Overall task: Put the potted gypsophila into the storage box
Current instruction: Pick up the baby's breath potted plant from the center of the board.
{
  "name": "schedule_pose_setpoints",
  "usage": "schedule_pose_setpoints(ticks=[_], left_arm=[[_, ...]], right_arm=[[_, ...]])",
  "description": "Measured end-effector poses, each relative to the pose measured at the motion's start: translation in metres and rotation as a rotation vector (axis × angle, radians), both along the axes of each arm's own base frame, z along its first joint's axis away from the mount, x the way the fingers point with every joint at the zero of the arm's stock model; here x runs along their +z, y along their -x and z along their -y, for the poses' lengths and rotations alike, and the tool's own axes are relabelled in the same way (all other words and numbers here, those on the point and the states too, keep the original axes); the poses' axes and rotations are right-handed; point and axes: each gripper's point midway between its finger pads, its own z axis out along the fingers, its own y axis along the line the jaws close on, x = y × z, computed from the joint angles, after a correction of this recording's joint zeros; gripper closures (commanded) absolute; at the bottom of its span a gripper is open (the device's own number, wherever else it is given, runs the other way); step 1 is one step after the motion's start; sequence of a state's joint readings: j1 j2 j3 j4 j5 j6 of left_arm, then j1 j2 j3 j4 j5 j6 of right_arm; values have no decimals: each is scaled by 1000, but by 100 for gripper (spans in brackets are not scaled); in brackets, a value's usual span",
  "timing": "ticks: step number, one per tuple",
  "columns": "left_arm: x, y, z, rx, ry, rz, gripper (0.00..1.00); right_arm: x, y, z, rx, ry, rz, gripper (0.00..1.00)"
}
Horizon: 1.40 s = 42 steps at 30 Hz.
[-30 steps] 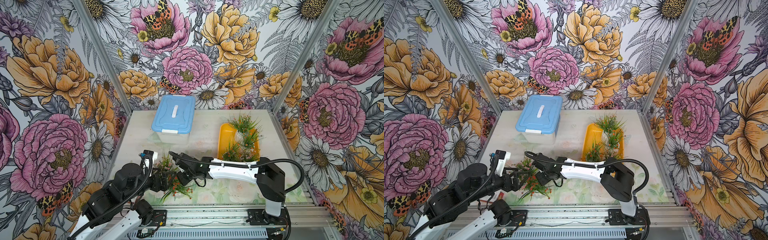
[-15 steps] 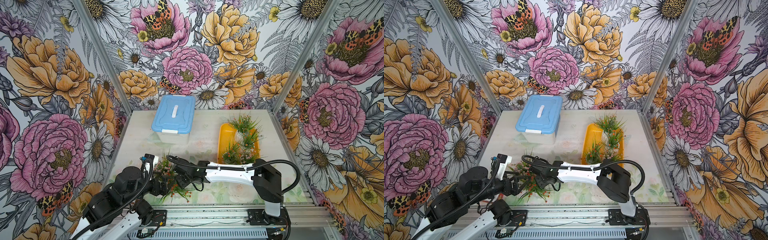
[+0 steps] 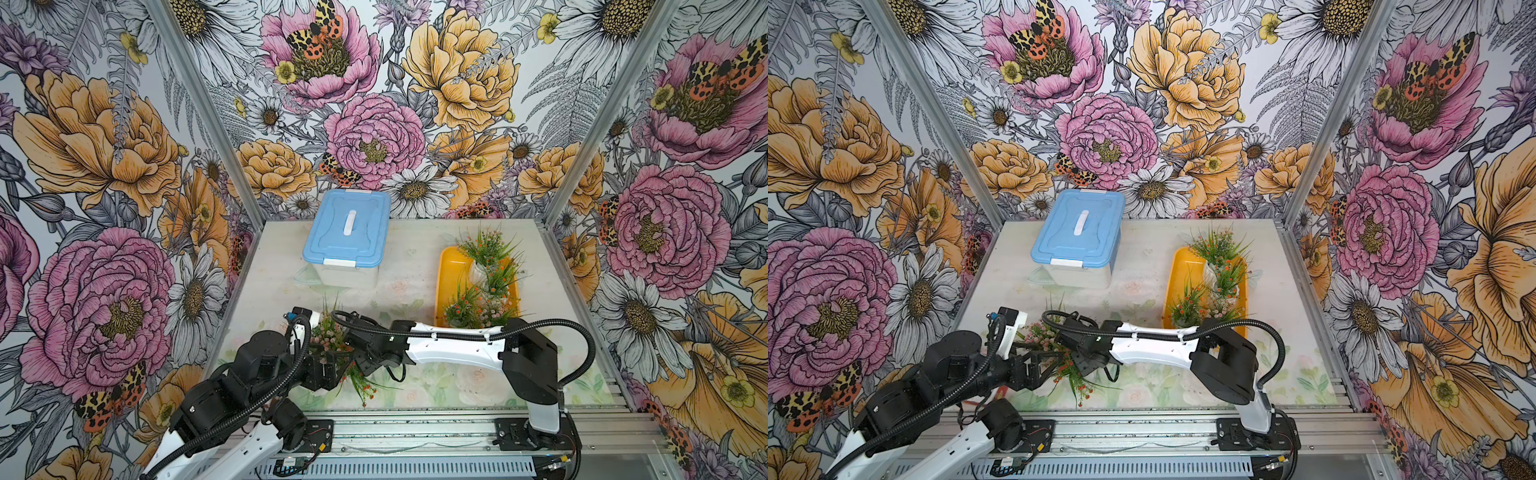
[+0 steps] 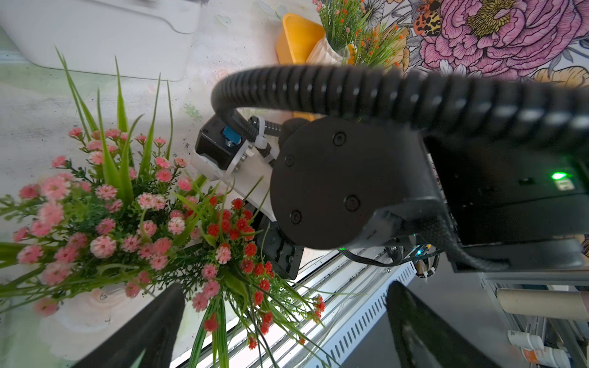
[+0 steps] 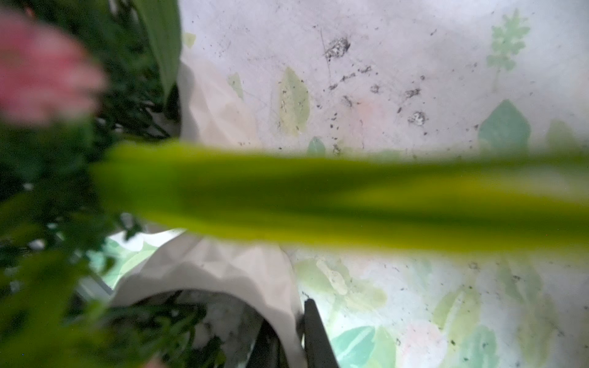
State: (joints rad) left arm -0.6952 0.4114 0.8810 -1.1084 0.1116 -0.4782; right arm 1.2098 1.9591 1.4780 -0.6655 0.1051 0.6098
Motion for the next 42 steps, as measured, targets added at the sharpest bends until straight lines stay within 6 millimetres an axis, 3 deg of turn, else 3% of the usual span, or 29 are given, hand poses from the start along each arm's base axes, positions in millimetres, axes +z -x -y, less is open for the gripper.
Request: schedule_pose_setpoints(ticks=[9, 12, 16, 20, 28, 31, 38, 42], left_arm=[[22, -7, 5, -17, -5, 34, 1], [30, -12, 8, -26, 2, 64, 1], [48, -26, 12, -21, -24, 132, 1], [59, -56, 22, 2, -75, 182, 1], [50, -124, 57, 60, -154, 205, 1], [55, -152, 74, 73, -165, 229, 1], [58, -204, 115, 62, -170, 268, 1], [52, -225, 132, 46, -189, 275, 1]], right_arm=[[7, -8, 16, -32, 38, 45, 100], [19, -22, 35, -80, 39, 72, 100], [48, -62, 66, -185, 4, 114, 100], [71, -111, 103, -275, -22, 158, 100], [97, -200, 178, -399, -13, 215, 100], [109, -224, 201, -434, -15, 250, 100], [111, -253, 255, -513, 11, 263, 100], [99, -258, 283, -555, 37, 245, 100]])
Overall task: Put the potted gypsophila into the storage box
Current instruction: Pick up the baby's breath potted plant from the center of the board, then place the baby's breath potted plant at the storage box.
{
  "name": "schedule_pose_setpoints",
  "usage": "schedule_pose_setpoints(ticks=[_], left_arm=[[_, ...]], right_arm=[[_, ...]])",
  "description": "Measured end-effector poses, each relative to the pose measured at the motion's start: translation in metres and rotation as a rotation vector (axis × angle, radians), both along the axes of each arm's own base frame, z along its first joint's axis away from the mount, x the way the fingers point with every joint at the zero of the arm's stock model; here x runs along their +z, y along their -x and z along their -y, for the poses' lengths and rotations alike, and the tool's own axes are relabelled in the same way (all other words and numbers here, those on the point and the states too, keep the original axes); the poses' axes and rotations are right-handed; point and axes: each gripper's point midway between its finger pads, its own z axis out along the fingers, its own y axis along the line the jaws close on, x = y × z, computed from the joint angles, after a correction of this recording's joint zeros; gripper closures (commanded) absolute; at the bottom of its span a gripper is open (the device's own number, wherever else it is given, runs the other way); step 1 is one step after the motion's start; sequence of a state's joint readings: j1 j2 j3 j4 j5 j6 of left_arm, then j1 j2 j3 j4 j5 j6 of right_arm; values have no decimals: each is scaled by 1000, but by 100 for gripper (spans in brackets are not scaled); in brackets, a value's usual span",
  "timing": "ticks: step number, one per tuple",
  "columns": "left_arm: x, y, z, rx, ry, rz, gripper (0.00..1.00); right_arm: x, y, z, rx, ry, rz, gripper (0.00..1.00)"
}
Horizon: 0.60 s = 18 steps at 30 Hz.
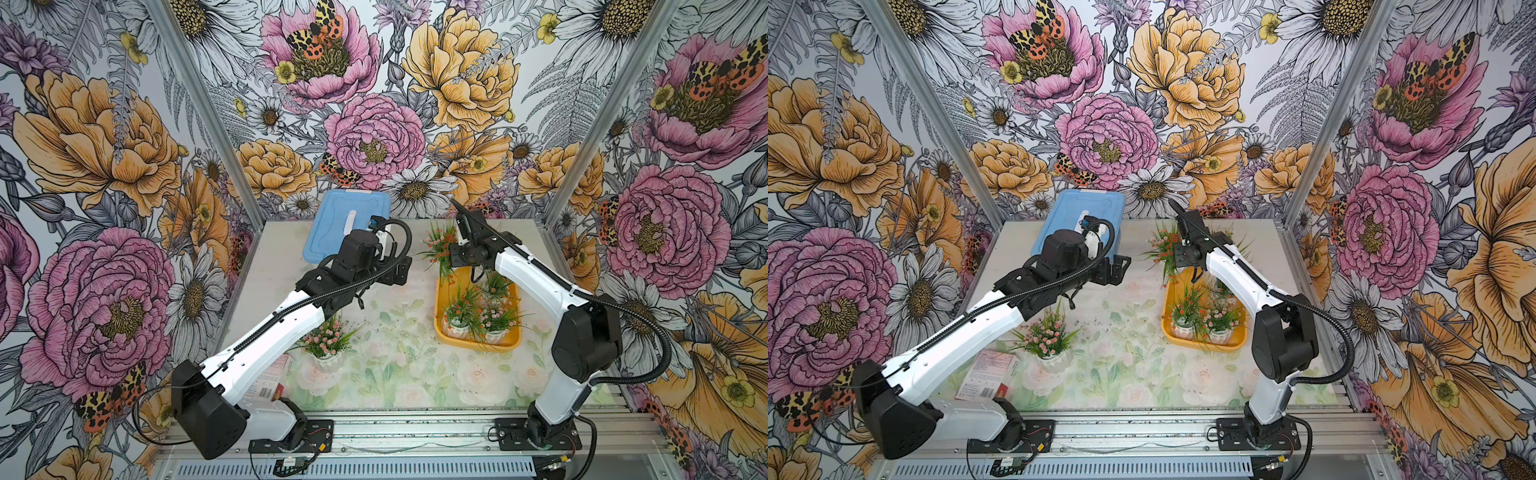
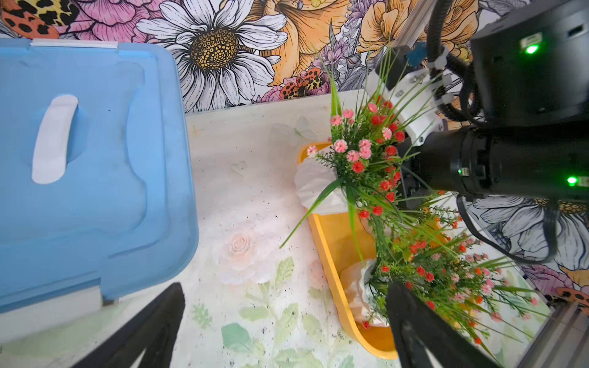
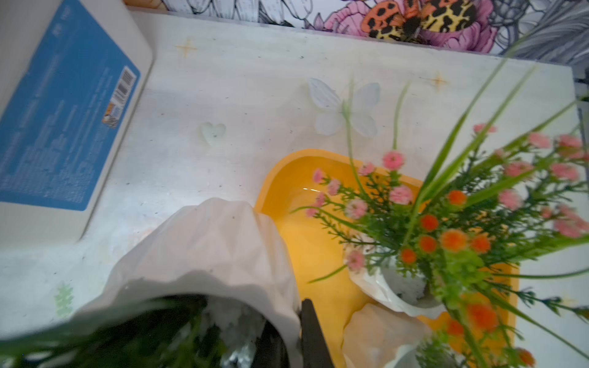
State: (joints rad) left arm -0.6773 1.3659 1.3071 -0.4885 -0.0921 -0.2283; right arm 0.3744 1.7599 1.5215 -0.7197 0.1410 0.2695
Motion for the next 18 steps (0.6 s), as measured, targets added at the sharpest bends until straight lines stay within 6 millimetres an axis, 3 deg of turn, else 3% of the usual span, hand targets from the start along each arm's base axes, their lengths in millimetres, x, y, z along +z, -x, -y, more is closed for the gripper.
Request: schedule_pose_setpoints(ticks=[5, 12, 18], left_arm=[[0, -19, 18, -38, -14, 12, 1], [0, -32, 32, -88, -14, 16, 1], [-2, -34, 32, -93, -16, 14, 1]], right_arm=[[-36, 17, 21, -32, 33, -90, 100], [-41, 28, 27, -50, 21, -101, 100], [-41, 30, 29, -58, 20, -99, 100]])
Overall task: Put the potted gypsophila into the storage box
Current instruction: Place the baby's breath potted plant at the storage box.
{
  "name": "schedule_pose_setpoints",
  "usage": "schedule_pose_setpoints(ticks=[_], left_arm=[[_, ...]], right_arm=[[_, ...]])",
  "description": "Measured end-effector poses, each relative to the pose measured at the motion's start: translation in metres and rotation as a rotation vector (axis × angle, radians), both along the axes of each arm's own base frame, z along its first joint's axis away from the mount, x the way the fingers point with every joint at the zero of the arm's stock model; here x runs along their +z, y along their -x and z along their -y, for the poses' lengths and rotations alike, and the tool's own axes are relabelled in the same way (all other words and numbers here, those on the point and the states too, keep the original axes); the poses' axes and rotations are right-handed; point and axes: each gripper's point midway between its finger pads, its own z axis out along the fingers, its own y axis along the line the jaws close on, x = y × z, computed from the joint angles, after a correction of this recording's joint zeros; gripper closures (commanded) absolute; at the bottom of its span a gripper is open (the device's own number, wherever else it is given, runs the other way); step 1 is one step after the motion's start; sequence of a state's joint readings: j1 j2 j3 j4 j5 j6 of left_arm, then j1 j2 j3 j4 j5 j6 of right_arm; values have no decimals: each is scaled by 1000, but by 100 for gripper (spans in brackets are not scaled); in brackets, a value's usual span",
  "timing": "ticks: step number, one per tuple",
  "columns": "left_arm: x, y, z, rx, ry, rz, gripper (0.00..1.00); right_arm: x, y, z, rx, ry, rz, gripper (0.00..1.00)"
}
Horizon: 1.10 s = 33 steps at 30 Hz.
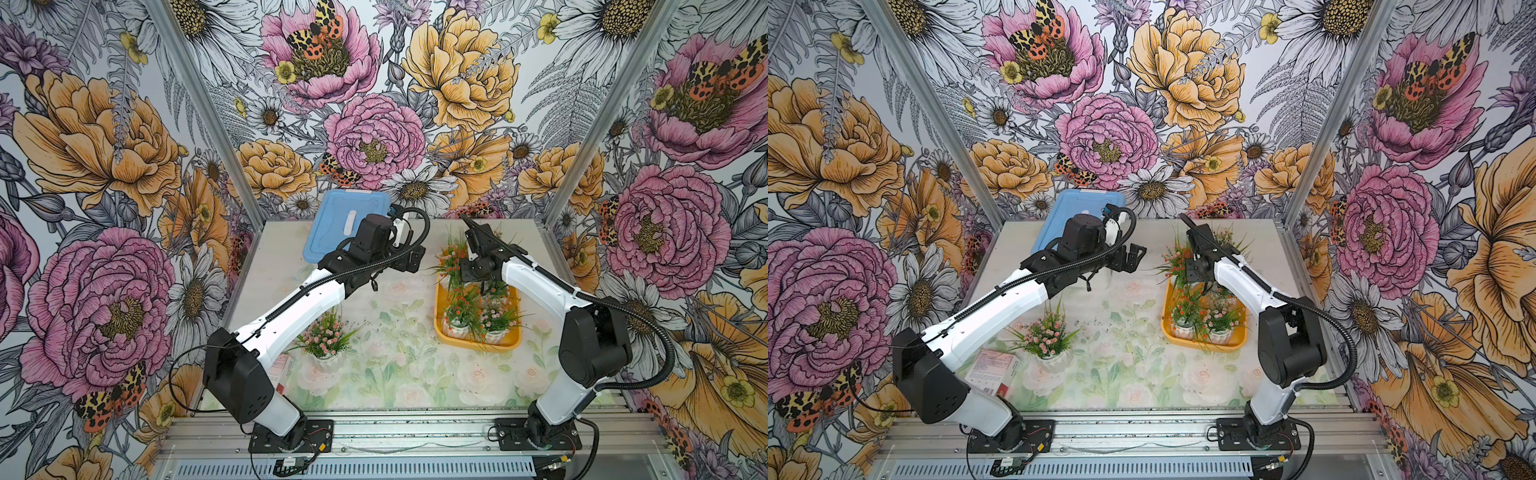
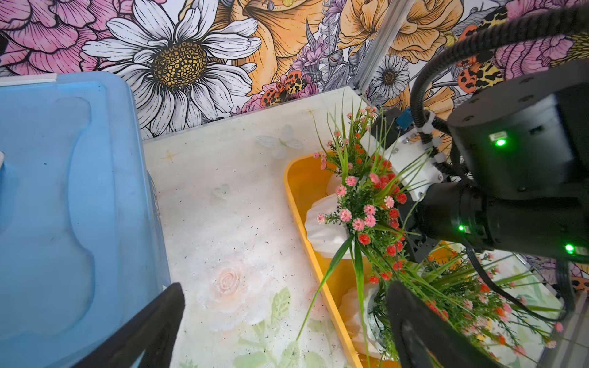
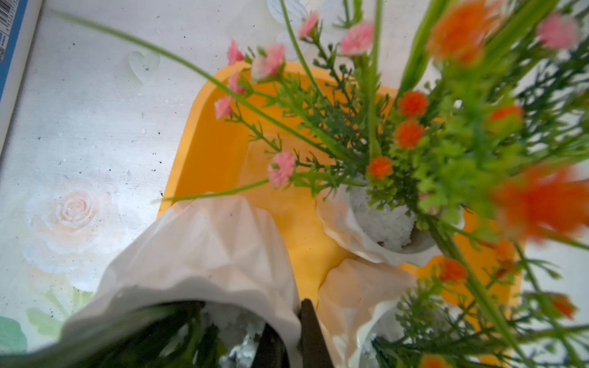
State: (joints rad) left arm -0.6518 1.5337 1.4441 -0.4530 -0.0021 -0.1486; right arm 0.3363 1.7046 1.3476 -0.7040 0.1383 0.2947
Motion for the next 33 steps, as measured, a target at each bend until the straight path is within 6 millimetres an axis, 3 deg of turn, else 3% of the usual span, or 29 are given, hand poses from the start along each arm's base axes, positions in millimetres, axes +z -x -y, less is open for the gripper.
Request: schedule_pose_setpoints(ticks=[19, 23, 26, 30, 33], left_arm=[[0, -1, -1, -5, 8, -4, 1], [-2, 0, -1, -2, 9, -11, 1], [-7, 1, -2, 1, 6, -22, 1], [-11, 2, -2, 10, 11, -38, 1], [-12, 1, -3, 18, 13, -41, 1]], right_arm=[[-17, 23, -4, 32, 18, -89, 100], [-28, 28, -7, 42, 53, -122, 100], [-36, 31, -7, 43, 74, -146, 95], [-36, 30, -10, 38, 71, -140, 73], [-30, 25, -16, 50, 68, -113, 63]])
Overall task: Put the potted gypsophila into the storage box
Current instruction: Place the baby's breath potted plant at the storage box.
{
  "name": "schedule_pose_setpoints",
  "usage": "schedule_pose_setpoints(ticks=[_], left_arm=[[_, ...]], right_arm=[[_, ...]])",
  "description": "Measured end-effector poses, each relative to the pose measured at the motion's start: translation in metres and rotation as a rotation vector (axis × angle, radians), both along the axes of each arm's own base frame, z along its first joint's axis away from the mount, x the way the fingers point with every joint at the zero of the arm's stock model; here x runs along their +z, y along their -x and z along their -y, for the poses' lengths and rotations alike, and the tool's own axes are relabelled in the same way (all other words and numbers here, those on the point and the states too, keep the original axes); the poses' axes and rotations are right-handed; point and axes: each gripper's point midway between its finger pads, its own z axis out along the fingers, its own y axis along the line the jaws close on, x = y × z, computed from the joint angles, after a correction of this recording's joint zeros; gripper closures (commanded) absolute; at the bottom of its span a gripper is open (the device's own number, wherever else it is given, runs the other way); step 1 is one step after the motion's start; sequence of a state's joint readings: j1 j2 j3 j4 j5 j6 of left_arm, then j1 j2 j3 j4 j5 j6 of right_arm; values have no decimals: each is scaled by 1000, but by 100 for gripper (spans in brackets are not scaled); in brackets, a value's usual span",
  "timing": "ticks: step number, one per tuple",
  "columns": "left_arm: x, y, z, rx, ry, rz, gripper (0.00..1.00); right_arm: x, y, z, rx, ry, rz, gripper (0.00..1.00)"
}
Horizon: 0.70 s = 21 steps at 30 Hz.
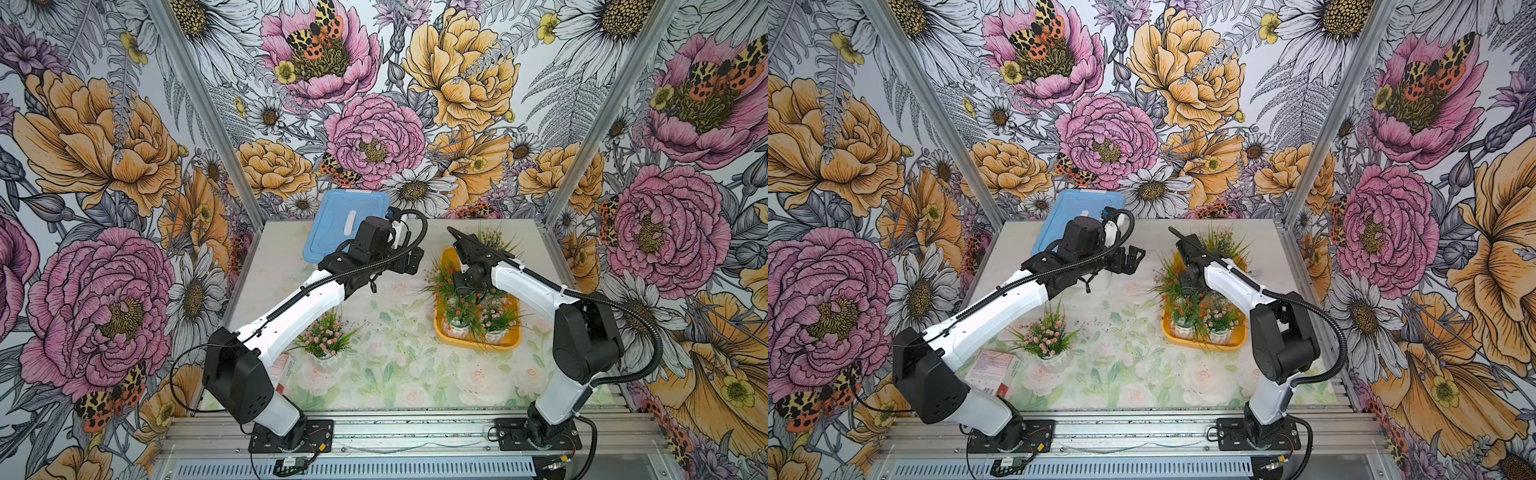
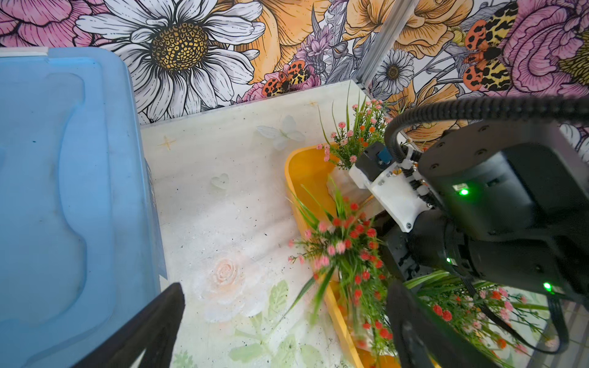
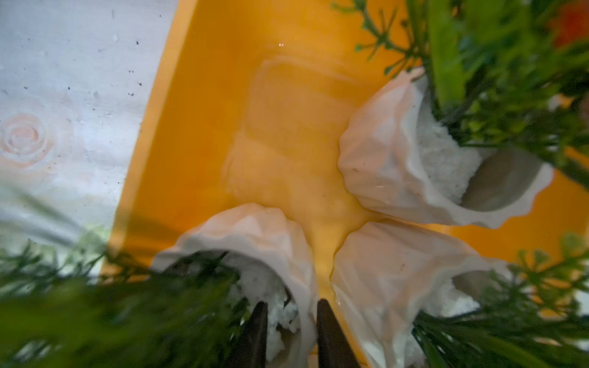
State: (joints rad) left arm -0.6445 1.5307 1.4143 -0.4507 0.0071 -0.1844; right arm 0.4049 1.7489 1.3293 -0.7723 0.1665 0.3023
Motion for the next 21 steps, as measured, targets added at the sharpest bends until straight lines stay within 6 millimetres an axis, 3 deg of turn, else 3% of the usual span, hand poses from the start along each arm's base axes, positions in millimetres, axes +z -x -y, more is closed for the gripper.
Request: schedule_pose_setpoints(ticks=[7, 14, 21], left_arm=[[3, -8, -7, 72, 7, 6, 1], [6, -14, -19, 188, 4, 26, 1], [8, 16, -41, 242, 6, 49, 1]], right_arm=[[33, -23, -9, 22, -20, 92, 54], [76, -48, -20, 29, -60, 213, 52], [91, -43, -15, -21, -91, 260, 52]])
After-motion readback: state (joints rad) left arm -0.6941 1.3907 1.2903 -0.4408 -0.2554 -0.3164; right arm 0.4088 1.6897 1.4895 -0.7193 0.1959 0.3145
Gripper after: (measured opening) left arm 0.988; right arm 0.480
